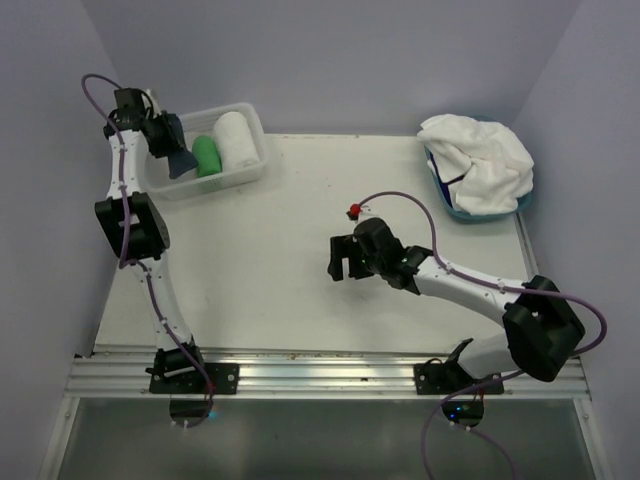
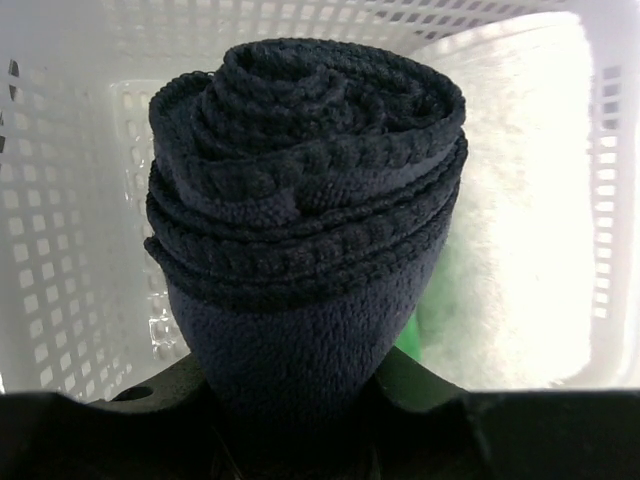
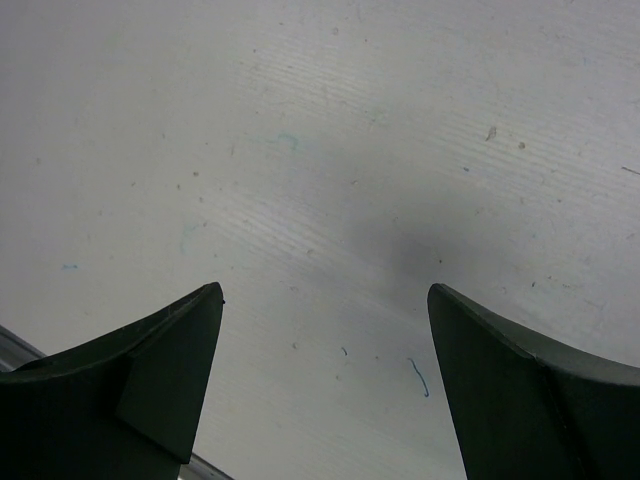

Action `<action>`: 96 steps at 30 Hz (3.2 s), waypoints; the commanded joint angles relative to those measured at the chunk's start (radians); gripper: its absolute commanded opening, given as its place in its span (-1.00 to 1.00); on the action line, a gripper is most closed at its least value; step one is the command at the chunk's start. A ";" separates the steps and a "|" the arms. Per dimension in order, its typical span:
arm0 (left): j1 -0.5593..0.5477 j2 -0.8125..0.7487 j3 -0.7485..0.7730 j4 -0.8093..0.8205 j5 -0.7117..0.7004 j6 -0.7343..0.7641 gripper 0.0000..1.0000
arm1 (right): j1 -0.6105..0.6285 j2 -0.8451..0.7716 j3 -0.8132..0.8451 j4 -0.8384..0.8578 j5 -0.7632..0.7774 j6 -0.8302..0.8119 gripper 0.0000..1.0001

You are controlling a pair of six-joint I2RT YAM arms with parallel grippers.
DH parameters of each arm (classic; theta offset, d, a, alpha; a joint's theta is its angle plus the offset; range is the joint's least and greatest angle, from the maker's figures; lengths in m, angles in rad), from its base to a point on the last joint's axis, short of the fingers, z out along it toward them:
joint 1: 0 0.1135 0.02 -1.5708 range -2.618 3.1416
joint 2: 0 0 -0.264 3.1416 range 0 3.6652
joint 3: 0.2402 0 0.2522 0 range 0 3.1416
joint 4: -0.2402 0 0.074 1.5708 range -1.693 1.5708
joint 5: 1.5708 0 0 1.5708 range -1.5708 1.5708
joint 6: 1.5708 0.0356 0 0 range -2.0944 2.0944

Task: Roll the towels
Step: Place the rolled towel into the container, then grab a towel with the right arm

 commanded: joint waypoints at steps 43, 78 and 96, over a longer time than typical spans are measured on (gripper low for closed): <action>0.016 0.163 0.053 0.057 -0.041 0.095 0.31 | -0.007 0.172 0.132 0.033 -0.111 0.023 0.73; -0.072 -0.593 -0.502 0.169 -0.055 -0.004 0.99 | -0.007 0.029 0.209 -0.108 0.159 -0.099 0.76; -0.567 -1.032 -1.168 0.238 -0.132 -0.154 0.99 | -0.582 0.191 0.807 -0.493 0.500 -0.087 0.89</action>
